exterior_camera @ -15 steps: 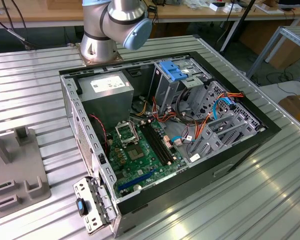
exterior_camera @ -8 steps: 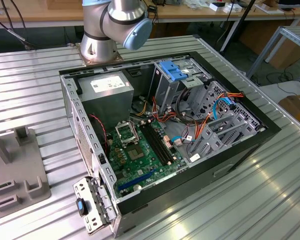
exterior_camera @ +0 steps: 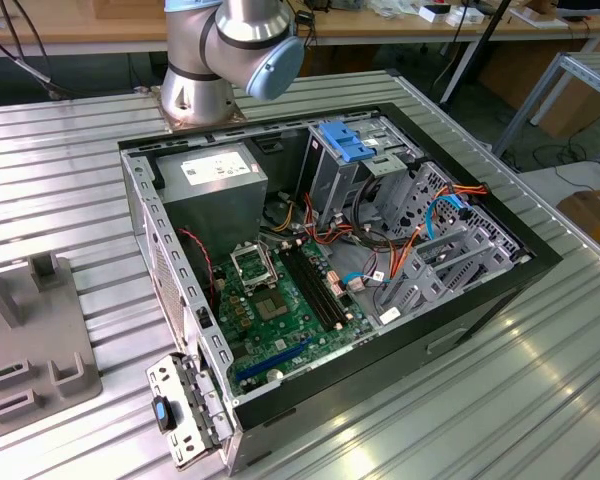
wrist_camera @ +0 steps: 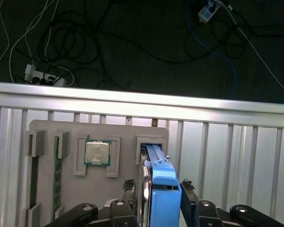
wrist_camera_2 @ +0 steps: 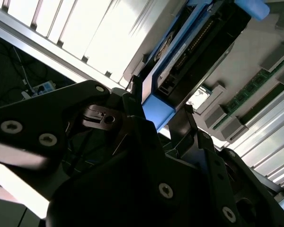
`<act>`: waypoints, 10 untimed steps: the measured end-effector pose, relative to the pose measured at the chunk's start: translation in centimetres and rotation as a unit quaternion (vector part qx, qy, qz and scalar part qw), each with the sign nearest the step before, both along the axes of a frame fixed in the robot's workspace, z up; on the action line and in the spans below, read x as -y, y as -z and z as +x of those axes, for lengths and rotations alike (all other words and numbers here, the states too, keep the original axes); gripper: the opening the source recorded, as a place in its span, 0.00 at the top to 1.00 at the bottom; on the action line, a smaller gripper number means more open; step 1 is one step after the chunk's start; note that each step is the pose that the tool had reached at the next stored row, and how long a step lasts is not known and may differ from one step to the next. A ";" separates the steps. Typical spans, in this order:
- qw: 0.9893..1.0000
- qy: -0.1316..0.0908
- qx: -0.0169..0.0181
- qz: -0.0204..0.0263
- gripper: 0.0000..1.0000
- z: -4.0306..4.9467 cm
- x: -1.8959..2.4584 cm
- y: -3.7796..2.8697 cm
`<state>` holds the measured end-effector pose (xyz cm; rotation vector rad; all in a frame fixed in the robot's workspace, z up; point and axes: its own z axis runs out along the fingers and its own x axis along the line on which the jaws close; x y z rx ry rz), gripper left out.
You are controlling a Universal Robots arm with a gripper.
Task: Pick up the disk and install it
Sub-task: 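Pick up the disk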
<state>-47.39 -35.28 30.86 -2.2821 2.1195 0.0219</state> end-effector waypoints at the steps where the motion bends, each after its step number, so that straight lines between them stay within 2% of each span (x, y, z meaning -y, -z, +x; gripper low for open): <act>1: 1.000 0.000 0.000 0.000 0.50 0.00 -0.01 0.00; 10: 1.000 0.000 0.000 0.000 0.50 -0.23 -0.01 -0.09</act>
